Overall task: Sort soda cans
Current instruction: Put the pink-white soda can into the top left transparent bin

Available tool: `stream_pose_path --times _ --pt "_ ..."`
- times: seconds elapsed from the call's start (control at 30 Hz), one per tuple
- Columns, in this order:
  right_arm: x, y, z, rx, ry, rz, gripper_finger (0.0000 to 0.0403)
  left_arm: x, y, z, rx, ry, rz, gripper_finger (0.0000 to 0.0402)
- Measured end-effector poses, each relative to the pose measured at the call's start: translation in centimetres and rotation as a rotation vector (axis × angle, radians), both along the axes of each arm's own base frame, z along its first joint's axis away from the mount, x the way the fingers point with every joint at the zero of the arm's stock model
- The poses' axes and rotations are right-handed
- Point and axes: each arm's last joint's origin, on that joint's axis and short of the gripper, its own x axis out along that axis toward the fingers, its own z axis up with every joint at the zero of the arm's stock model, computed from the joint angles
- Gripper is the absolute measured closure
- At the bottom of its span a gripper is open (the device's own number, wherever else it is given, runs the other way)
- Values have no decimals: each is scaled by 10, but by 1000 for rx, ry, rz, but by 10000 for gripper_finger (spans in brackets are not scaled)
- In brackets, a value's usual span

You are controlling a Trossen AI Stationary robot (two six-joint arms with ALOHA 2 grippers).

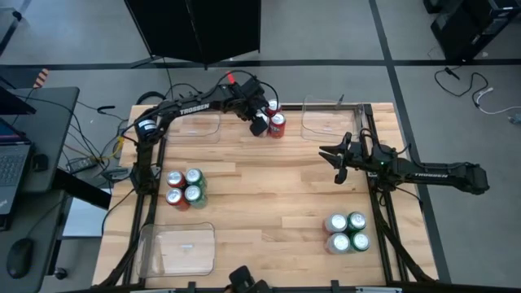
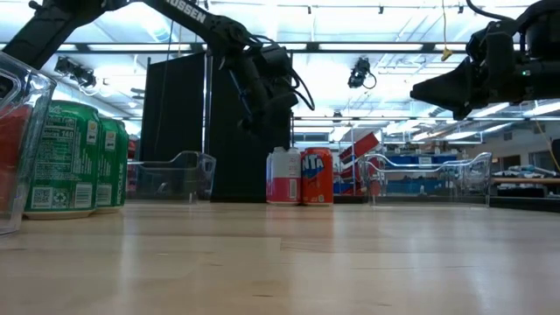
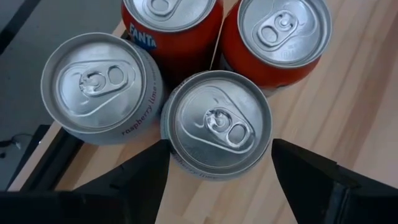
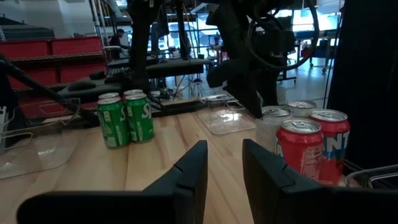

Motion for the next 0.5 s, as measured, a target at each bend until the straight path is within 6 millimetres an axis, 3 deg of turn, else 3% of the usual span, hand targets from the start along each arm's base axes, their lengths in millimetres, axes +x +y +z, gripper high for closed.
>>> stream_pose_path --times 0.5 --pt "0 0 0 1 0 2 312 9 0 -1 -3 -73 0 117"
